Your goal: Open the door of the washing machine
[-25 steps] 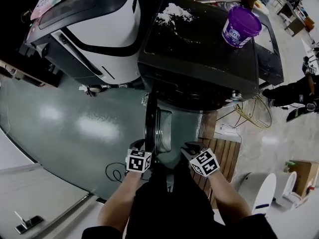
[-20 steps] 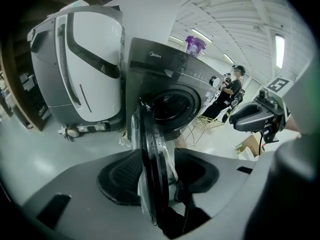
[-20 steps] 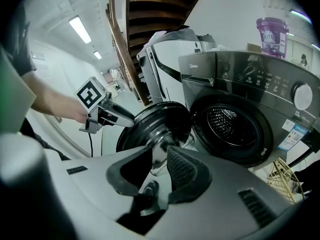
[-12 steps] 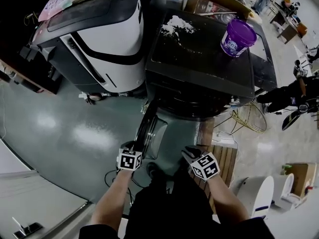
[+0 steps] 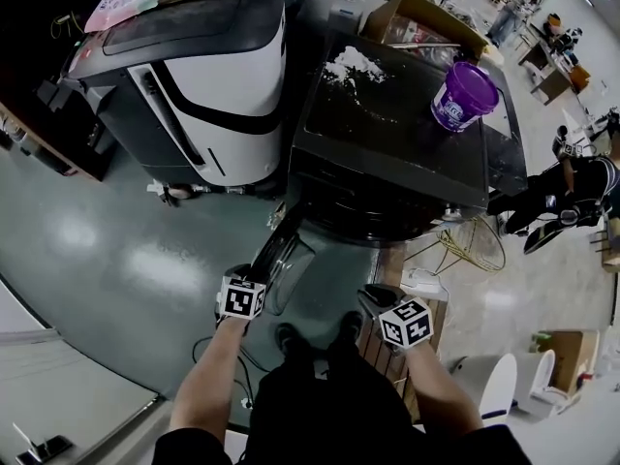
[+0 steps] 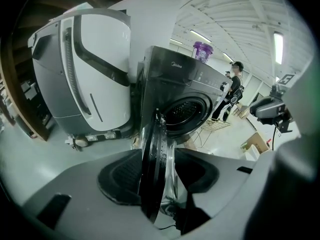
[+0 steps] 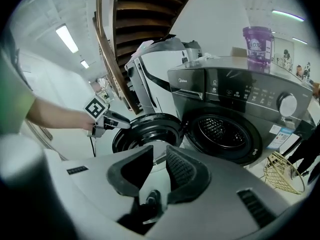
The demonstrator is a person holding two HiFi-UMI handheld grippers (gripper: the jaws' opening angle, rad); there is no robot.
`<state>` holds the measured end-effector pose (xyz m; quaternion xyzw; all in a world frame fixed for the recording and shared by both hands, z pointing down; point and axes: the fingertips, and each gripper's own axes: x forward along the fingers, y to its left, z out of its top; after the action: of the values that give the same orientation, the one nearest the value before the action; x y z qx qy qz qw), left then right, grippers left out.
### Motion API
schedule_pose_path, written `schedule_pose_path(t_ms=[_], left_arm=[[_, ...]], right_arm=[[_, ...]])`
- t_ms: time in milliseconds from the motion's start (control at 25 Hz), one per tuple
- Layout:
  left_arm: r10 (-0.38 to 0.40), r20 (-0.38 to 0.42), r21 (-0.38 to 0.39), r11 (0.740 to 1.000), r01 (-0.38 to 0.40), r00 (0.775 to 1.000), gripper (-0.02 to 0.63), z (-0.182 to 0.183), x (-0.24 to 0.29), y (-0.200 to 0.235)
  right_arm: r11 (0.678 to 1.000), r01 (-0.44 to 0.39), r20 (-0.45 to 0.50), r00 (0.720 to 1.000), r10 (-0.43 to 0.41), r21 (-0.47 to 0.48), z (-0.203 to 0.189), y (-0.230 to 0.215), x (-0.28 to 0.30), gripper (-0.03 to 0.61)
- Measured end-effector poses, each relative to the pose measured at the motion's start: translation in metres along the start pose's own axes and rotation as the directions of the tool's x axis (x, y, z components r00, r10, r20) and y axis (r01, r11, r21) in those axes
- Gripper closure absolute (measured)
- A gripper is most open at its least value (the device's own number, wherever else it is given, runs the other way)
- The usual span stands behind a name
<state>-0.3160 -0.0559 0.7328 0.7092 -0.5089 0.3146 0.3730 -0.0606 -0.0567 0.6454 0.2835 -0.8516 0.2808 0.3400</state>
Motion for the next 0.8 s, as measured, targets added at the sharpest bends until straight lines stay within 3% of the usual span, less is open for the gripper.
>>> schedule_pose_path(t_ms=[400,800], left_arm=[[-0.032,0.029,0.023,0.999,0.031,0.999,0.396,0.025,-0.016,0.003],[-0.021,0.152,0.032,0.999,0.016,0.988,0.397,0.056,-0.071,-0.028]], right_arm=[[0.998,0.015,0.036,0.999,-0.013,-0.057,0.035,0.008,-0.006,0.494],[1.000,-0.016,0.141,0.990,0.016,-0.001,0.051,0.001,-0.039,0.502]])
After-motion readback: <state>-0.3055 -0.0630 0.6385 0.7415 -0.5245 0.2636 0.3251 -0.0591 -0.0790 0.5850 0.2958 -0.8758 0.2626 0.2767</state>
